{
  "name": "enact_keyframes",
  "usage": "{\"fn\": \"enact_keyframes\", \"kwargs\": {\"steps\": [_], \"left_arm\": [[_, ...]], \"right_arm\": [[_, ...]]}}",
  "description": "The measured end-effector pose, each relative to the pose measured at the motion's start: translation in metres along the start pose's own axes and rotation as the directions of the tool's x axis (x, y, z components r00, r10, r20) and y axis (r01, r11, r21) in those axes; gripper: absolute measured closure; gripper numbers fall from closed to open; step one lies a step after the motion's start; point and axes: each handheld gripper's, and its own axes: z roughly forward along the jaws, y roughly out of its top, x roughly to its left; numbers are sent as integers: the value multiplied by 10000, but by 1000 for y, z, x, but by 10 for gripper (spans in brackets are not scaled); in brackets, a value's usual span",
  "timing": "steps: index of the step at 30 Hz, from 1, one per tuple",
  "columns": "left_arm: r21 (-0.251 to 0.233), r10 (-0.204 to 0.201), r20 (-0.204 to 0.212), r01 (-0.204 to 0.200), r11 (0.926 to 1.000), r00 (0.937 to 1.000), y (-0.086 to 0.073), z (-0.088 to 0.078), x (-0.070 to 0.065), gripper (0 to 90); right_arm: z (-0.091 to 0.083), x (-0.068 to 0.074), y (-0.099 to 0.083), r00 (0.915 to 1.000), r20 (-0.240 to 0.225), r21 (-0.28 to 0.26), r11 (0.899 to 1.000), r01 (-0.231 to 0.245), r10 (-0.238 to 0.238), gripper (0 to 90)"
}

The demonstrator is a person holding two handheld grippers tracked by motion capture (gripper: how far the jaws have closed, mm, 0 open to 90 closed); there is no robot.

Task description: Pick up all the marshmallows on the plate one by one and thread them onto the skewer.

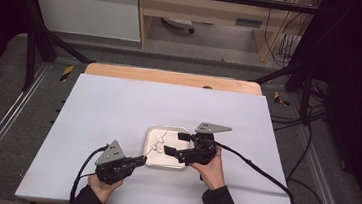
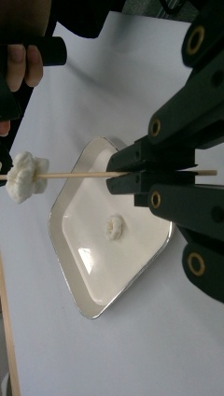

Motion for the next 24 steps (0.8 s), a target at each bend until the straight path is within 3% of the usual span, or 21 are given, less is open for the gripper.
{"fn": "enact_keyframes", "kwargs": {"steps": [5,9,24], "left_arm": [[83,-70,-56,70,9999,10000,0,-2,2,886],[81,-79,-100,80,9999,9999,1,-4,4,885],[245,-64,-139,68,9997,9999,1,-7,9,884]], "right_arm": [[-1,-2,-1,9986,376,414,9985,358,-373,72],[-1,-3,-3,9923,832,1028,9913,827,-914,51],[10,-8,-7,9825,1400,1634,9815,995,-1229,23]]}}
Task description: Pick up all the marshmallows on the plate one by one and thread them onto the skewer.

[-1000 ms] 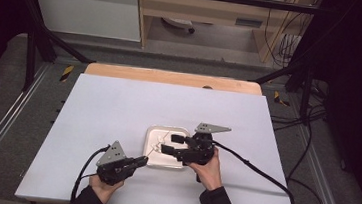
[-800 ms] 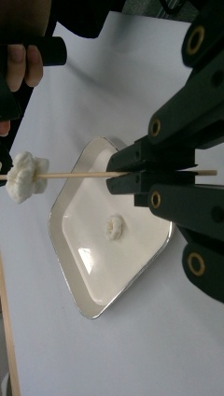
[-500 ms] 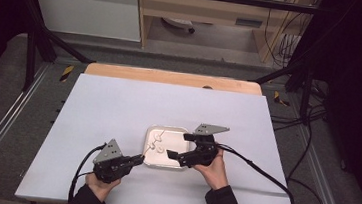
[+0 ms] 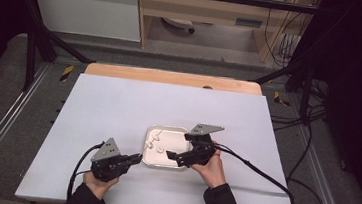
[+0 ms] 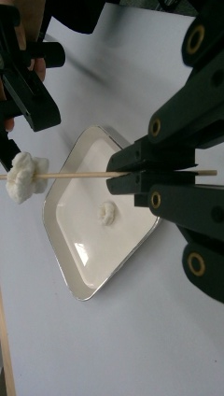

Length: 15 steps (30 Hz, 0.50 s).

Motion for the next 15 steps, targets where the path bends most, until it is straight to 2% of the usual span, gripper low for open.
{"fn": "enact_keyframes", "kwargs": {"steps": [6,10,13,15], "left_arm": [[27,-38,-4,38,10000,10000,0,-1,2,884],[-17,-102,20,102,9999,9999,1,-1,3,884],[-12,-103,-15,103,9999,9999,1,-2,3,884],[1,-107,-43,107,9999,9999,1,-2,4,884]], "right_arm": [[7,0,2,9996,178,359,9991,214,-220,8],[18,4,4,9991,152,574,9976,387,-396,10],[26,6,6,9975,359,849,9948,569,-602,19],[32,7,7,9977,351,896,9945,543,-577,32]]}}
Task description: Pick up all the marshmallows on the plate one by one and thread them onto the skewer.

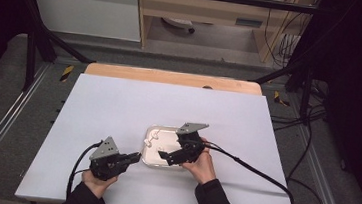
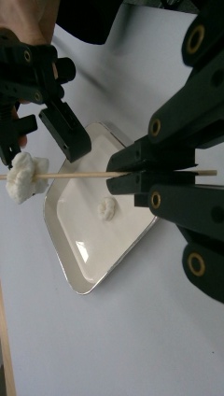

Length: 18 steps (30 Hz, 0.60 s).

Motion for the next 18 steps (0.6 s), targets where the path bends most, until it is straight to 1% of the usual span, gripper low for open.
{"fn": "enact_keyframes", "kwargs": {"steps": [1,4,5,6,7,9,10,11,12,14,15,16,17,18], "left_arm": [[-6,4,-9,-4,10000,10000,0,0,0,884],[0,9,-4,-9,10000,10000,0,0,0,884],[2,4,1,-4,10000,10000,0,0,1,884],[-8,-2,-6,2,10000,10000,0,0,1,884],[-8,-2,-6,2,10000,10000,0,0,1,884],[-7,-20,-31,20,10000,10000,0,0,2,884],[-8,-38,-28,38,10000,10000,0,0,2,884],[-8,-38,-28,38,10000,10000,0,0,2,884],[-23,-76,-15,76,10000,10000,0,-1,2,884],[-27,-97,-14,97,9999,10000,0,-1,3,883],[-27,-97,-14,97,9999,10000,0,-1,3,883],[-21,-104,-11,104,9999,9999,0,-1,3,883],[7,-90,-10,90,10000,10000,0,-1,3,883],[7,-90,-10,90,10000,10000,0,-1,3,883]], "right_arm": [[0,0,0,10000,0,0,10000,0,0,32],[11,0,2,9995,266,295,9994,181,-189,63],[11,0,2,9995,266,295,9994,181,-189,63],[16,1,4,9994,232,332,9991,255,-263,91],[18,0,4,9994,209,359,9990,269,-276,98],[22,0,6,9989,338,492,9983,307,-324,118],[25,0,6,9985,328,589,9974,408,-428,139],[25,0,6,9985,328,589,9974,408,-428,139],[30,1,6,9985,321,684,9967,432,-454,164],[34,0,5,9986,227,723,9963,465,-483,208],[34,0,5,9986,227,723,9963,465,-483,208],[36,-1,4,9987,230,747,9963,431,-450,227],[39,-2,2,9981,235,889,9945,554,-577,280],[40,-2,1,9973,260,953,9932,664,-692,296]]}}
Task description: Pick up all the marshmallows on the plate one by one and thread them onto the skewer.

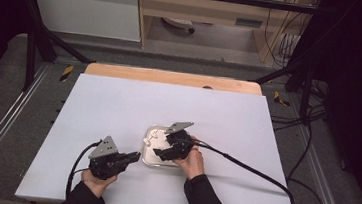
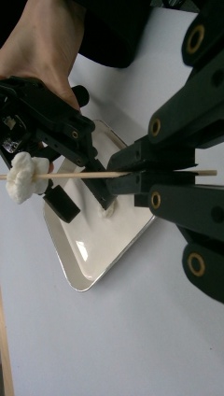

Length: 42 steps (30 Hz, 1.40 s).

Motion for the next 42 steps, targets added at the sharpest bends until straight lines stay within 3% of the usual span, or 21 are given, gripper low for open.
{"fn": "enact_keyframes", "kwargs": {"steps": [11,20,27,33,42], "left_arm": [[49,24,33,-24,10000,10000,0,1,0,883],[96,50,54,-51,9999,10000,-1,2,-1,883],[93,50,63,-50,9999,10000,-1,2,-1,883],[115,67,79,-67,9999,9999,-1,2,-1,883],[66,113,108,-114,9999,9999,-1,2,-2,883]], "right_arm": [[3,1,-3,9974,-159,294,9971,702,-697,498],[4,4,-6,9916,-90,17,9916,1292,-1292,604],[4,5,-6,9922,-119,8,9923,1239,-1239,688],[0,5,-5,9948,-105,106,9948,1016,-1015,701],[-18,4,4,9977,-296,-300,9978,599,-608,703]]}}
